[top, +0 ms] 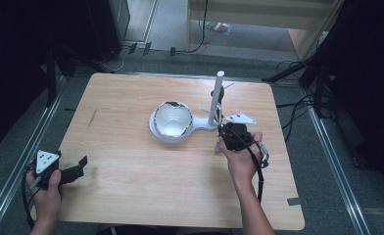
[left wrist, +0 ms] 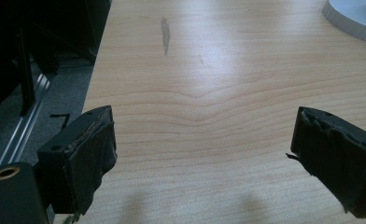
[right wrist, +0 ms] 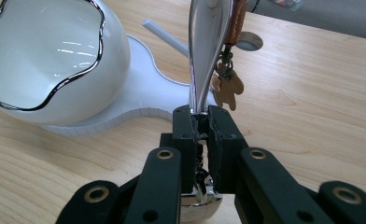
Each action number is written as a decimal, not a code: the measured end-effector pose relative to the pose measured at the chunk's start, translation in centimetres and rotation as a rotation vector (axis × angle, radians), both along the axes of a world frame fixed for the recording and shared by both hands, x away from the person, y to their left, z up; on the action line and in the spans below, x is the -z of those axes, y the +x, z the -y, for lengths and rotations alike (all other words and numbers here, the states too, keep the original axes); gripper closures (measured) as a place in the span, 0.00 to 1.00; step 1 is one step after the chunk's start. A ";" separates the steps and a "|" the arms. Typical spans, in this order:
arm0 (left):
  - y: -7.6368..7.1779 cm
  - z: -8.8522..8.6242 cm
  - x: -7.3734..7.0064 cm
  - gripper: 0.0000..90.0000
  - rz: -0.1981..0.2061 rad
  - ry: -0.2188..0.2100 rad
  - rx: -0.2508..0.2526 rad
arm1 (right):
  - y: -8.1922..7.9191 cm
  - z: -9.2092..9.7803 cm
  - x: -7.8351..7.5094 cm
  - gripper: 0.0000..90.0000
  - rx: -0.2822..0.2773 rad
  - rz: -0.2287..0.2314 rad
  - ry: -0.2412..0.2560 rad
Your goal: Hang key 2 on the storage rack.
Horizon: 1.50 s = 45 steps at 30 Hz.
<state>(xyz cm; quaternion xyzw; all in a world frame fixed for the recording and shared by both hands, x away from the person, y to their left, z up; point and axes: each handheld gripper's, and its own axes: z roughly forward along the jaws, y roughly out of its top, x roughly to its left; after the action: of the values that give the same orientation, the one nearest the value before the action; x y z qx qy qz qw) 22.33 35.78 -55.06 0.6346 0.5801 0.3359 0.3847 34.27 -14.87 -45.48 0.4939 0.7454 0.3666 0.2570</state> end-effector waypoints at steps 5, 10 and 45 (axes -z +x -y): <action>0.0 0.0 0.0 0.08 -0.001 0.000 0.000 | 0.5 -0.3 0.5 0.92 -0.004 -0.010 -0.027; 0.0 0.0 0.0 0.08 -0.003 0.001 -0.001 | 0.9 -0.2 0.8 0.91 -0.013 -0.006 -0.029; 0.0 0.0 0.0 0.08 -0.002 0.006 -0.002 | 0.3 3.1 2.1 0.47 0.009 0.081 0.014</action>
<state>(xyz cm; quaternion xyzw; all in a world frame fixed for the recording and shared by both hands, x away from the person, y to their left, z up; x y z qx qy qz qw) 22.34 35.74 -55.05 0.6356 0.5798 0.3375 0.3819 34.55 -17.93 -47.57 0.4836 0.7297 0.3902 0.2853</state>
